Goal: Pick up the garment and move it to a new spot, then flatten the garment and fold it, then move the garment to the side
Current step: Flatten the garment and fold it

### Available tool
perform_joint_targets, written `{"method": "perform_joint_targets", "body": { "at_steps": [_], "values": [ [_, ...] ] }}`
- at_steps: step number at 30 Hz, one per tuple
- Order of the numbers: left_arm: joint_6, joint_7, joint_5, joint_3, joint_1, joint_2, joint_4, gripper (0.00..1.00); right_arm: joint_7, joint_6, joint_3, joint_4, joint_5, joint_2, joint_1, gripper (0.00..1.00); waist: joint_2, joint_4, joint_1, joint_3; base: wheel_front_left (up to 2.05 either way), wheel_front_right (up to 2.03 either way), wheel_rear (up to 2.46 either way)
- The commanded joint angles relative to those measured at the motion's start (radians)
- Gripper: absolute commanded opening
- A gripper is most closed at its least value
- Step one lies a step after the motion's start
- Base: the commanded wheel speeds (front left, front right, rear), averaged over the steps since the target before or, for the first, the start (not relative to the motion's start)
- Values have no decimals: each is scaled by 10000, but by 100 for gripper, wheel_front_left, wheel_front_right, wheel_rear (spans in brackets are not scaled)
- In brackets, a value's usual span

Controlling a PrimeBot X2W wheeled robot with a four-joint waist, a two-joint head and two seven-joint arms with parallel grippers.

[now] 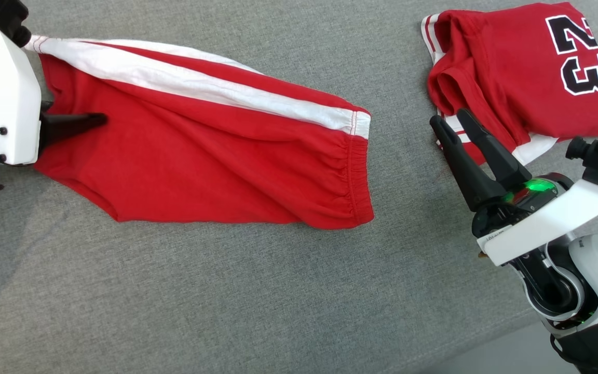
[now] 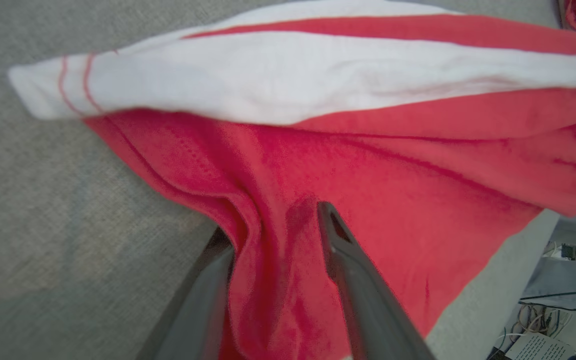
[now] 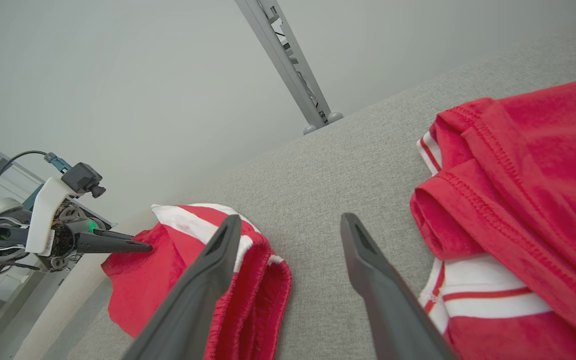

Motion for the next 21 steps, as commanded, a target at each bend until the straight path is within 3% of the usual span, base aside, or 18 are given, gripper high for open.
{"method": "perform_joint_targets", "body": {
  "at_steps": [1, 8, 21],
  "values": [
    [-18, -16, 32, -20, 209, 79, 20, 0, 64, 1, -73, 15, -74, 44, 100, 100, 0, 31, 0, -95, 0, 0, 0],
    [-17, -173, -77, -39, 467, 112, 182, 0, 200, 1, -231, 70, -181, 49, 217, 100, 0, 270, 0, -518, 0, 0, 0],
    [-18, -890, -461, -405, 2064, 83, -455, 0, 940, 1, -736, 254, -272, -248, 873, 100, 0, 1233, 0, -2316, 0, 0, 0]
  ]
}}
